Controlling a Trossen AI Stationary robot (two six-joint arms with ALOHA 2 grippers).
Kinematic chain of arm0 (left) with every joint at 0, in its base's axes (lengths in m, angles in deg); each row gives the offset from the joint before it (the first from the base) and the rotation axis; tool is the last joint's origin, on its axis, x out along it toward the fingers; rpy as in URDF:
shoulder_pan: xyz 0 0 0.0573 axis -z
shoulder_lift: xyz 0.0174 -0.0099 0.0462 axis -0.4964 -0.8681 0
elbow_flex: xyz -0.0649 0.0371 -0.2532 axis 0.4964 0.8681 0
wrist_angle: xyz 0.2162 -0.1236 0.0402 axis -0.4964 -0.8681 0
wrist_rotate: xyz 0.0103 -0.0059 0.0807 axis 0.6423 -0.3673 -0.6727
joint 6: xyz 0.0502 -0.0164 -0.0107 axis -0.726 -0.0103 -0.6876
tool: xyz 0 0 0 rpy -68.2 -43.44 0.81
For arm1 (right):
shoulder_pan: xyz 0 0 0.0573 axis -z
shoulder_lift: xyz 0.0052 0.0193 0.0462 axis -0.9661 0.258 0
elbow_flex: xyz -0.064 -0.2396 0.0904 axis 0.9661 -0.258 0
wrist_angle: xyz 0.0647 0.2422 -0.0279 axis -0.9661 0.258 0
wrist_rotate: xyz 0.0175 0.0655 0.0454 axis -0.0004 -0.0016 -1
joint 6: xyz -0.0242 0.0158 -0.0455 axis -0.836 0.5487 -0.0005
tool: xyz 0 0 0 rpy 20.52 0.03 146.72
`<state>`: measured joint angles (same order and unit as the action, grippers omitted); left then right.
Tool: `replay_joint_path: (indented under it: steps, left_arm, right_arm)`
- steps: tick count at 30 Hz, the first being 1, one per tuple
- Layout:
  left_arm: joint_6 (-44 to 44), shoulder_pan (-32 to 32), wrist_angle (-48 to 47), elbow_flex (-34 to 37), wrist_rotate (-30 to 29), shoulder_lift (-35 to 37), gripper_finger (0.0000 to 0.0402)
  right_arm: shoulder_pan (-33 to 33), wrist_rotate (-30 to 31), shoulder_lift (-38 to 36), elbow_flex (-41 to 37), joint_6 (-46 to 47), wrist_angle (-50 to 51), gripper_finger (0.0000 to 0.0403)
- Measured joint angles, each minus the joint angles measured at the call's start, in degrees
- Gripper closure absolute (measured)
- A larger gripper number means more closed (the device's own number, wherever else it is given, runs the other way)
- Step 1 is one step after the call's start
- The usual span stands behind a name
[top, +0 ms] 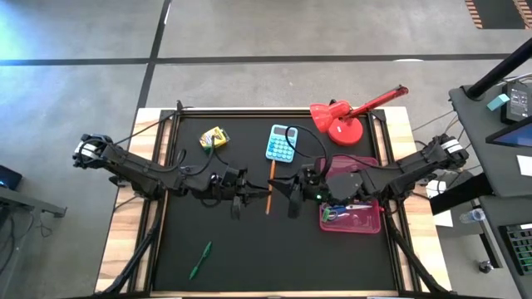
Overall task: Pack school essentials
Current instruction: Put the orange pencil into the pink supply box
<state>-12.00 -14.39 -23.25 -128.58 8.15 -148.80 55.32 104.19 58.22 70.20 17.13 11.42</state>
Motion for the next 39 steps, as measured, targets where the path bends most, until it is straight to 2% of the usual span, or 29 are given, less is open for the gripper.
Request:
replay_joint_path:
  steps: [4,9,16,19,23,25,29,33,39]
  left_arm:
    - [0.0,0.0,-0.6,-0.1,0.1,-0.1,0.0359]
    - [0.0,0.0,-1.4,0.0,0.0,-0.2,0.0293]
    - [1.6,-0.2,-1.9,-0.1,-0.2,-0.2,0.0223]
    - [6.7,-0.2,-5.5,0.1,1.2,0.0,0.0215]
    - [12.3,-0.1,-14.1,0.2,8.2,0.0,0.0213]
    - [15.4,0.3,-19.9,0.2,11.2,0.0,0.0213]
    - [21.8,2.8,-33.3,0.2,13.5,0.0,0.0213]
    - [29.0,7.7,-44.4,0.3,14.1,0.0,0.0213]
    - [41.2,16.3,-49.4,1.3,12.5,0.0,0.0213]
  right_arm:
    - [0.0,-1.4,0.0,0.0,-0.1,0.2,0.0392]
    - [0.0,-2.6,-1.5,0.0,1.2,3.9,0.0393]
    - [0.0,-2.7,-7.3,0.0,7.0,19.9,0.0393]
    - [0.0,-4.2,-9.7,0.0,13.7,33.4,0.0393]
    - [0.0,-10.7,-11.5,0.0,23.7,53.2,0.0393]
    - [-0.3,-14.0,-11.6,0.0,26.8,62.0,0.0393]
    - [-1.8,-19.7,-9.8,0.0,30.4,76.2,0.0392]
    - [-4.2,-23.7,-6.4,0.0,30.0,83.3,0.0392]
    - [-6.8,-25.3,-1.2,0.0,24.4,85.1,0.039]
